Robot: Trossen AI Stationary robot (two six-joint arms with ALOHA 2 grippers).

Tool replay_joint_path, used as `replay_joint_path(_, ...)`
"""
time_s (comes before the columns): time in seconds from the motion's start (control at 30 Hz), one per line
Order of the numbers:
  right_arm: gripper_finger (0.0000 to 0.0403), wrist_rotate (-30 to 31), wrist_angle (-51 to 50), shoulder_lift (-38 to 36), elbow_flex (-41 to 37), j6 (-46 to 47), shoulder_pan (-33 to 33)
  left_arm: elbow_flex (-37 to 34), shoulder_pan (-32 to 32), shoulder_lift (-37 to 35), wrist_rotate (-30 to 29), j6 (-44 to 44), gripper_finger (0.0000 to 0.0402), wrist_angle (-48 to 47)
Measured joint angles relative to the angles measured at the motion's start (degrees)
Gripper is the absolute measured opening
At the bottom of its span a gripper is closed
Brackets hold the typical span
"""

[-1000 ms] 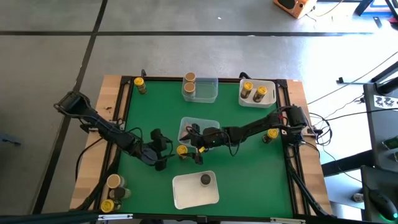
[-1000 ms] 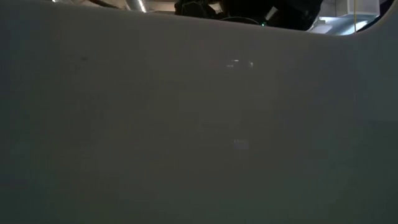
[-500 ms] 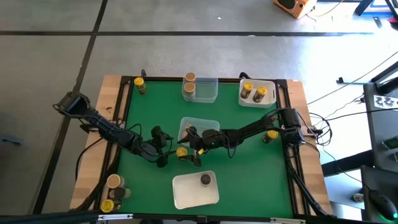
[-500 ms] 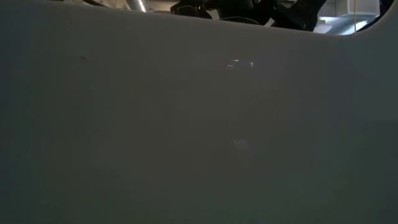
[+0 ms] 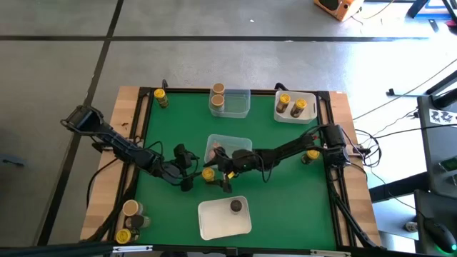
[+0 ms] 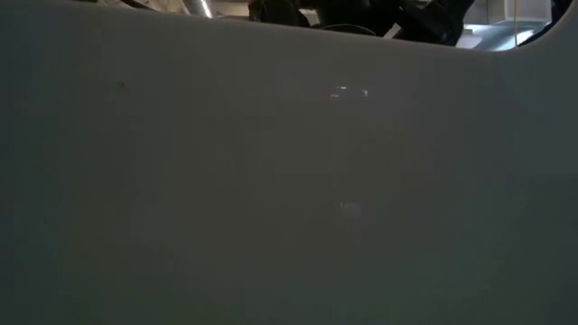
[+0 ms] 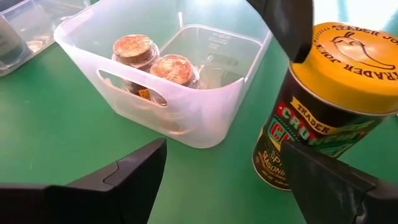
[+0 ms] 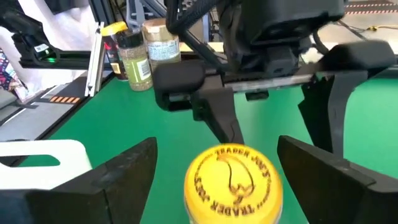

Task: Sort spices by type
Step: Put the yellow seasoning bottle into the top white bin

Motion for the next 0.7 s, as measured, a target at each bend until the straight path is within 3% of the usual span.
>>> replay_joint_path(0.3,0.0331,4.96,-5.66,0.96,0.72,-2.17,0.00,0.00,-0.01,0.00,0.02,-0.01,0.0310,0.51)
replay_joint_path(0.6,0.0328,2.03,-3.32,3.54,1.48,-2.62,0.02,0.02,-0.02,0.00,0.04,0.69,0.0310,1.43)
replay_joint_path(0.7,0.0303,2.01,-3.34,3.61,1.97,-2.69,0.00,0.02,-0.03,0.00,0.17,0.70,0.0310,2.00)
